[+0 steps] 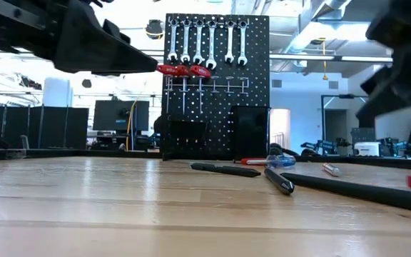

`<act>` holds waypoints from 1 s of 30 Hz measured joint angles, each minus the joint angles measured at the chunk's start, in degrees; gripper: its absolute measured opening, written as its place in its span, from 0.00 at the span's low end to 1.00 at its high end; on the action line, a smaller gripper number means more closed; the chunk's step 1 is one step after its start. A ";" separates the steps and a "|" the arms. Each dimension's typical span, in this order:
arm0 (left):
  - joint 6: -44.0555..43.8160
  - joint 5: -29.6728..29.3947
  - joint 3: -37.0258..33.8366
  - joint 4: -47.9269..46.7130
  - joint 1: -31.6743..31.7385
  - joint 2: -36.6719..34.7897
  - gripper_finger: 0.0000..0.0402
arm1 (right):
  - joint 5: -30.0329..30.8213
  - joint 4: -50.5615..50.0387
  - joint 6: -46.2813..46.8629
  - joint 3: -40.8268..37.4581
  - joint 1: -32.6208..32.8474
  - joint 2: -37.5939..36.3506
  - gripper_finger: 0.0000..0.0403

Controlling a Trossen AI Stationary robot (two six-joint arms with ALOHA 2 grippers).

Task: Hang tools onto peg board
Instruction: Hang the allen wrench on the peg board

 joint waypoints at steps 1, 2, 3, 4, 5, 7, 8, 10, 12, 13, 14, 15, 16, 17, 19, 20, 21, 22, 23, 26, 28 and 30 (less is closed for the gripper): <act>0.77 0.50 0.19 0.02 0.42 0.00 0.09 | 0.14 0.00 -0.43 0.71 0.28 0.00 0.03; 1.43 0.65 0.53 -0.11 0.75 0.00 0.09 | 0.28 0.18 -0.54 1.44 0.57 0.00 0.02; 1.79 0.65 0.85 -0.06 0.98 0.00 0.09 | 0.20 0.26 -0.56 2.02 0.90 -0.02 0.02; 1.76 0.65 1.14 -0.05 1.21 0.00 0.09 | -0.54 0.28 -0.73 2.47 1.33 -0.02 0.02; 1.50 0.69 1.32 -0.46 1.47 0.00 0.09 | -2.18 0.17 -1.51 2.97 1.74 -0.02 0.03; 0.54 0.69 1.37 -1.34 1.86 0.00 0.09 | -5.54 0.44 -2.83 4.12 2.58 0.33 0.08; 0.26 0.69 1.36 -1.34 1.89 0.00 0.09 | -6.88 0.58 -3.12 4.64 3.13 0.49 0.12; 0.11 0.67 1.39 -1.34 1.89 0.00 0.09 | -9.05 0.58 -3.07 5.34 4.34 1.25 0.21; -0.41 0.68 1.41 -2.62 1.89 0.00 0.09 | -11.47 0.46 -3.03 5.86 5.78 2.30 0.32; -0.80 0.67 1.41 -3.04 1.89 0.00 0.09 | -12.44 0.32 -3.22 6.03 6.70 2.86 0.38; -1.04 0.67 1.41 -3.12 1.89 0.00 0.09 | -13.27 0.40 -4.06 6.29 7.79 3.50 0.43; -1.36 0.67 1.41 -3.23 1.89 0.00 0.09 | -13.86 0.49 -4.57 6.44 9.06 4.19 0.48; -1.75 0.67 1.41 -3.51 1.89 0.00 0.09 | -14.08 0.19 -4.57 6.46 10.39 4.90 0.52; -2.11 0.67 1.41 -4.04 1.94 0.00 0.09 | -14.04 -0.44 -3.98 6.46 11.55 5.56 0.56; -2.52 0.65 1.41 -4.56 2.01 0.00 0.09 | -13.06 -2.63 -1.49 6.46 13.59 7.05 0.60; -2.51 0.66 1.41 -4.49 2.02 0.00 0.09 | -11.55 -4.03 -0.10 6.46 14.37 8.01 0.61; -2.47 0.65 1.41 -4.39 2.02 0.00 0.09 | -9.37 -4.98 1.02 6.43 15.08 9.18 0.61; -2.47 0.65 1.41 -4.42 2.02 0.00 0.09 | -7.19 -5.20 1.51 6.43 15.74 10.58 0.61; -2.47 0.65 1.41 -4.43 2.17 0.00 0.09 | -5.76 -4.88 1.43 6.43 16.20 12.08 0.61; -2.81 0.65 1.41 -4.39 2.46 0.00 0.09 | -5.64 -3.77 -0.08 6.43 16.63 16.65 0.58; -3.16 0.64 1.41 -4.50 2.74 0.00 0.09 | -5.49 -3.37 -0.07 6.67 16.68 19.15 0.54; -3.26 0.62 1.41 -4.56 2.99 0.00 0.09 | -5.10 -2.96 -0.05 6.70 16.71 21.30 0.49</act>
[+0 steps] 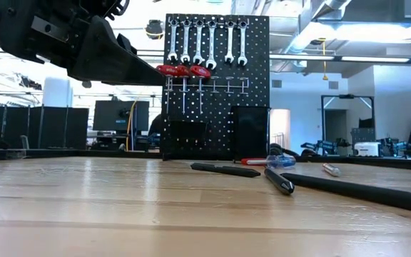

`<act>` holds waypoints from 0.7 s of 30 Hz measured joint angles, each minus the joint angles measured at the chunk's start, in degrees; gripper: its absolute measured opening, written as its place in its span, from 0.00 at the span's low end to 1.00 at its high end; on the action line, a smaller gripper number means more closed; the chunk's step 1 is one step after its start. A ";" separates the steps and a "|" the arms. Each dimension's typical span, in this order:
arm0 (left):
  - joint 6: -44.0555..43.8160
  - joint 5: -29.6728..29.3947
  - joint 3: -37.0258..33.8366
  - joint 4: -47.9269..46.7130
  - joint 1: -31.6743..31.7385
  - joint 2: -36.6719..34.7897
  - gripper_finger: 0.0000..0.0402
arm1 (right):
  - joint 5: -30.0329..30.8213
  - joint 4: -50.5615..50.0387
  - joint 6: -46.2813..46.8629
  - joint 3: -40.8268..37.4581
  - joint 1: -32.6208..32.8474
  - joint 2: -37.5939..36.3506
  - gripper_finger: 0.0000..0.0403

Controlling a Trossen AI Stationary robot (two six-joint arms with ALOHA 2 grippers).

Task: Hang tools onto peg board
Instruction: Hang the allen wrench on the peg board

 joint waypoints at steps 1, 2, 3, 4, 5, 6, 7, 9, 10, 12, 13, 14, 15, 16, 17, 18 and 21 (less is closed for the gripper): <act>-0.02 0.00 0.00 0.00 0.04 0.00 0.09 | 0.38 0.15 0.04 0.12 0.01 0.87 0.45; -0.02 -0.01 0.00 0.07 0.13 0.00 0.09 | 0.50 0.34 0.16 0.13 -0.07 1.46 0.41; -0.02 -0.02 0.00 0.08 0.21 0.00 0.09 | 0.50 0.69 0.20 0.15 -0.29 1.91 0.37; -0.02 -0.02 0.00 0.09 0.24 0.00 0.09 | 0.43 1.14 0.20 0.23 -0.60 2.25 0.32; -0.03 -0.02 0.00 0.09 0.24 0.00 0.09 | 0.22 1.59 0.16 0.26 -0.97 2.48 0.27; -0.12 -0.02 0.00 0.09 0.24 0.00 0.09 | -0.22 1.97 0.10 0.26 -1.50 2.55 0.22; -0.33 -0.02 0.00 0.08 0.24 0.00 0.09 | -0.78 2.23 -0.01 0.26 -2.18 2.57 0.17; -0.78 0.11 0.00 0.17 0.24 0.00 0.09 | -1.77 2.90 -0.04 0.24 -3.68 2.44 0.07; -1.68 0.77 0.00 0.22 0.26 0.00 0.09 | -1.99 3.06 -0.13 0.21 -4.42 2.24 0.04; -5.57 2.83 0.00 0.25 0.78 -0.02 0.09 | -0.59 3.48 -0.31 -0.02 -5.51 1.74 0.03; -7.39 3.85 0.00 0.23 1.22 -0.02 0.09 | 2.43 3.93 -1.01 -0.27 -5.92 1.37 0.03; -8.25 4.45 0.00 0.26 1.63 -0.02 0.09 | 5.89 5.51 -2.82 -0.46 -6.42 1.03 0.03; -8.35 4.68 0.00 0.29 1.86 -0.02 0.09 | 9.26 7.13 -5.81 -0.68 -6.99 0.66 0.03; -7.72 4.64 0.00 0.33 1.90 0.00 0.09 | 12.47 9.06 -9.18 -1.02 -7.78 0.13 0.02; -6.68 4.67 0.00 1.34 1.86 0.63 0.09 | 14.74 12.74 -12.50 -0.99 -8.63 -0.63 0.02; -5.08 4.83 0.02 3.23 1.82 1.48 0.09 | 16.46 17.20 -15.52 -0.61 -9.45 -1.47 0.01; 0.15 7.38 0.02 13.09 1.77 5.53 0.09 | 17.10 29.49 -26.37 -0.63 -12.76 -3.53 0.01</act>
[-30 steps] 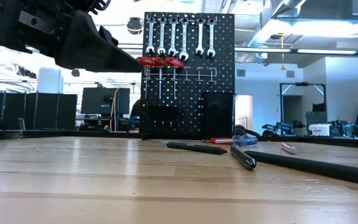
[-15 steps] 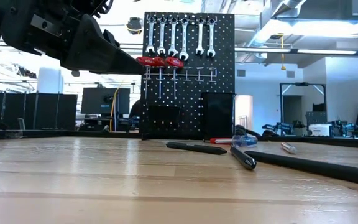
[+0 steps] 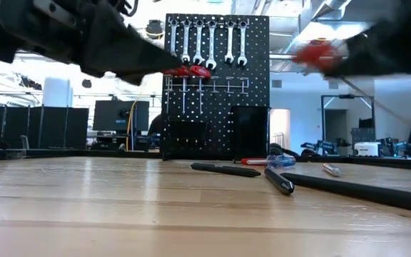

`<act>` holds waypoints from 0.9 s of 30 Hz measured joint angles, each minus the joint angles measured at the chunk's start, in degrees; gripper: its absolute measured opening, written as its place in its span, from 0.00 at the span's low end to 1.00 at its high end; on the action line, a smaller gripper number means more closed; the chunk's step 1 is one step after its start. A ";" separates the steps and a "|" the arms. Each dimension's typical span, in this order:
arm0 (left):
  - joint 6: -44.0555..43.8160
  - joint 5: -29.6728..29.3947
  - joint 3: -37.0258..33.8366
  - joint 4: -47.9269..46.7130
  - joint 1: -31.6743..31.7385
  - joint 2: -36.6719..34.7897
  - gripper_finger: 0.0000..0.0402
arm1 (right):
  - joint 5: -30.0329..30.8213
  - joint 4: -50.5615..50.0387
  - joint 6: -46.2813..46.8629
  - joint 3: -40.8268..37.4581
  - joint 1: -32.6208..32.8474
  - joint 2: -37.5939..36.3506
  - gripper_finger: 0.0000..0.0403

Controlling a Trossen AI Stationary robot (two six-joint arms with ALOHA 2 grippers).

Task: Hang tools onto peg board
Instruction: Hang the allen wrench on the peg board

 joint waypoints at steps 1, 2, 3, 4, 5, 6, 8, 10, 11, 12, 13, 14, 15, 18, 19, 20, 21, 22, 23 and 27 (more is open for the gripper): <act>1.70 0.89 0.00 4.56 0.00 1.96 0.09 | -1.27 5.35 -4.43 -0.01 -1.26 0.04 0.01; 3.20 1.89 0.03 9.19 0.00 4.19 0.09 | -3.10 11.34 -9.15 -0.03 -2.55 0.32 0.01; 4.55 2.17 0.32 13.24 0.00 6.53 0.09 | -5.23 18.06 -13.73 -0.03 -3.67 0.51 0.01; 5.90 2.25 0.87 16.61 0.00 8.68 0.09 | -7.99 24.69 -18.18 0.01 -4.58 0.52 0.01; 7.04 2.28 1.59 19.74 0.00 10.56 0.09 | -11.35 30.16 -21.67 0.06 -5.56 0.49 0.01; 8.21 2.28 2.81 22.77 0.08 12.26 0.09 | -15.35 34.68 -24.09 0.12 -6.69 0.42 0.01; 10.47 2.33 6.10 27.12 0.27 15.36 0.09 | -22.47 39.99 -26.58 0.19 -8.93 0.41 0.01; 13.53 2.37 10.11 27.67 0.44 17.94 0.11 | -27.34 43.73 -27.75 0.15 -11.18 0.45 0.01; 15.24 2.43 12.11 27.08 0.56 19.03 0.12 | -29.11 44.65 -27.74 0.21 -12.18 0.45 0.01; 16.64 2.48 14.22 26.10 0.72 19.87 0.14 | -30.84 44.83 -27.58 0.48 -13.06 0.42 0.01; 17.83 2.54 16.14 25.08 0.99 20.51 0.17 | -32.40 44.78 -26.72 0.68 -13.39 0.41 0.01; 18.62 2.51 17.96 23.75 1.33 20.84 0.20 | -33.47 44.48 -25.92 0.68 -13.75 0.41 0.01; 18.97 2.11 19.63 22.23 1.71 21.08 0.23 | -34.27 44.19 -25.34 0.67 -13.93 0.41 0.01; 16.83 -2.66 23.78 16.55 2.69 21.40 0.32 | -34.65 43.49 -25.22 0.69 -13.68 0.41 0.01; 16.10 -3.98 24.87 15.09 3.01 21.42 0.34 | -34.57 43.25 -25.37 0.69 -13.48 0.41 0.01; 15.80 -4.30 25.80 13.67 3.41 21.41 0.37 | -34.57 43.08 -25.63 0.69 -13.24 0.41 0.00; 15.72 -4.31 26.68 12.62 3.69 21.40 0.38 | -34.59 43.01 -25.76 0.69 -12.90 0.41 0.00; 15.88 -3.85 27.37 11.94 3.83 21.41 0.40 | -34.63 43.07 -25.79 0.69 -12.66 0.41 0.00; 16.25 -2.75 27.97 11.40 3.90 21.42 0.41 | -34.73 43.08 -25.80 0.69 -12.57 0.40 0.00; 18.58 -1.15 29.78 11.27 3.81 21.38 0.42 | -34.64 42.79 -26.69 0.71 -12.14 0.39 0.00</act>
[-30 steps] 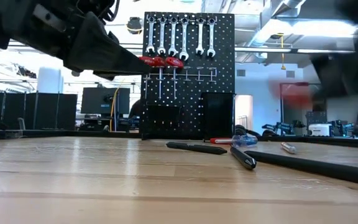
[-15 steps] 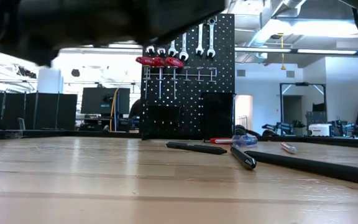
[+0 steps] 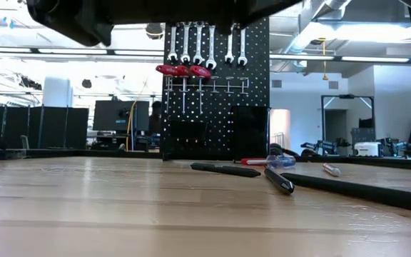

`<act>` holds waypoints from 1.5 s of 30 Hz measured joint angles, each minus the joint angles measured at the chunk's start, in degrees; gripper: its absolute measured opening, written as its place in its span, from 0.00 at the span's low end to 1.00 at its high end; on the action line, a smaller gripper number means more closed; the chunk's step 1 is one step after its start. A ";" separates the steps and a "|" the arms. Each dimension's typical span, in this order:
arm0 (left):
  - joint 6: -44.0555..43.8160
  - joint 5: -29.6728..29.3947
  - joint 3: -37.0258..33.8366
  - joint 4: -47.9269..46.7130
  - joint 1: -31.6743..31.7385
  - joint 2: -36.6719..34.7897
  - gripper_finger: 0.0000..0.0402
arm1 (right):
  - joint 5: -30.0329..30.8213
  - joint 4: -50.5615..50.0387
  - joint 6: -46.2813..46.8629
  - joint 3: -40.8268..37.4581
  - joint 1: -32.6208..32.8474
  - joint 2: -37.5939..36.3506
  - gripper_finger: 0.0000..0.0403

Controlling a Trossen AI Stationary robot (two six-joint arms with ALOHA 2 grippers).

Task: Hang tools onto peg board
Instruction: Hang the allen wrench on the peg board

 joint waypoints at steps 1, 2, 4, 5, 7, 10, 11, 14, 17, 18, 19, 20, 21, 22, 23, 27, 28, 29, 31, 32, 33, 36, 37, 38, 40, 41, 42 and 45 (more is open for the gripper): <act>0.82 -0.01 0.39 0.09 -0.11 0.02 0.41 | 0.00 0.00 -0.10 0.00 0.00 0.00 0.00; 1.50 -0.06 0.68 0.09 -0.22 0.01 0.41 | 0.00 -0.02 -0.10 0.00 0.02 -0.02 0.00; 2.26 0.09 1.45 0.08 -0.36 0.00 0.39 | 0.00 -0.12 -0.11 0.00 0.06 -0.02 0.00; 2.24 0.29 1.66 0.20 -0.45 0.00 0.37 | 0.00 -0.23 -0.10 0.00 0.07 -0.02 0.00; 1.42 0.41 2.07 0.14 -0.52 0.00 0.33 | 0.01 -0.93 -0.10 0.04 0.07 -0.04 0.00; 0.46 0.54 2.37 0.17 -0.53 0.00 0.25 | 0.05 -1.70 -0.03 0.04 0.07 -0.04 0.00; 0.23 0.53 2.37 0.18 -0.60 0.00 0.21 | 0.07 -1.74 0.16 0.04 0.07 -0.04 0.00; 0.01 0.57 2.37 -0.11 -1.06 0.00 0.09 | 0.23 -2.39 0.34 0.06 0.10 -0.07 0.00; -0.39 1.17 2.37 -1.53 -1.84 -0.48 0.02 | 0.12 -3.48 0.52 0.11 0.17 -0.07 0.01; -0.75 0.54 2.37 -3.12 -2.09 -1.01 0.01 | 0.13 -3.91 0.55 0.11 0.17 -0.11 0.02; -0.90 -0.84 2.37 -5.61 -2.40 -1.90 0.01 | 0.20 -4.37 0.82 0.11 0.15 -0.15 0.03; -0.84 -2.71 2.37 -9.00 -2.76 -3.10 0.01 | 0.20 -4.73 1.05 0.11 0.13 -0.15 0.04; -0.72 -5.15 2.37 -11.97 -3.05 -4.12 0.00 | 0.26 -4.84 1.67 0.11 0.09 -0.15 0.05; -0.51 -7.46 2.37 -14.66 -3.38 -5.22 0.00 | 0.45 -4.95 2.19 0.11 0.07 -0.15 0.06; -0.20 -9.56 2.37 -17.64 -3.74 -6.48 0.00 | 0.57 -4.94 2.76 0.11 0.04 -0.15 0.06; -0.34 -15.91 2.37 -27.33 -4.83 -10.57 0.00 | 1.22 -4.87 4.65 0.11 -0.05 -0.15 0.08; -0.83 -17.48 2.37 -29.83 -5.07 -11.43 0.00 | 2.18 -5.04 4.75 0.11 -0.07 -0.15 0.09; -1.35 -18.84 2.37 -31.83 -5.19 -12.03 0.00 | 3.64 -5.47 4.78 0.11 -0.05 -0.15 0.10; -1.85 -22.26 2.37 -35.07 -5.52 -12.65 0.00 | 7.23 -7.03 4.54 0.11 0.02 -0.26 0.14; -1.67 -23.98 2.37 -36.21 -5.67 -12.68 0.00 | 8.51 -8.27 4.42 0.11 0.00 -0.41 0.17; -1.17 -25.71 2.37 -37.12 -5.90 -12.66 0.00 | 9.66 -9.54 4.38 0.11 0.00 -0.56 0.20; 0.09 -32.26 2.37 -39.78 -6.53 -12.77 0.00 | 13.26 -14.30 4.38 0.11 0.15 -0.74 0.31; 0.57 -34.92 2.37 -40.53 -6.66 -12.83 0.00 | 14.69 -16.20 4.40 0.09 0.20 -0.69 0.35; 1.54 -38.00 2.37 -41.05 -6.85 -12.83 0.00 | 15.99 -17.90 4.55 0.05 0.21 -0.66 0.40; 4.65 -44.14 2.37 -41.66 -7.36 -12.79 0.00 | 18.81 -21.14 5.32 0.07 0.20 -0.67 0.48; 6.39 -47.39 2.37 -41.79 -7.66 -12.79 0.00 | 20.45 -22.67 6.29 0.07 0.17 -0.68 0.52; 7.91 -51.05 2.37 -41.93 -7.90 -12.79 0.00 | 21.86 -23.61 7.69 0.04 0.17 -0.67 0.55; 11.93 -60.99 2.37 -43.65 -8.18 -12.79 0.00 | 23.99 -21.44 13.77 0.05 -0.51 -0.63 0.60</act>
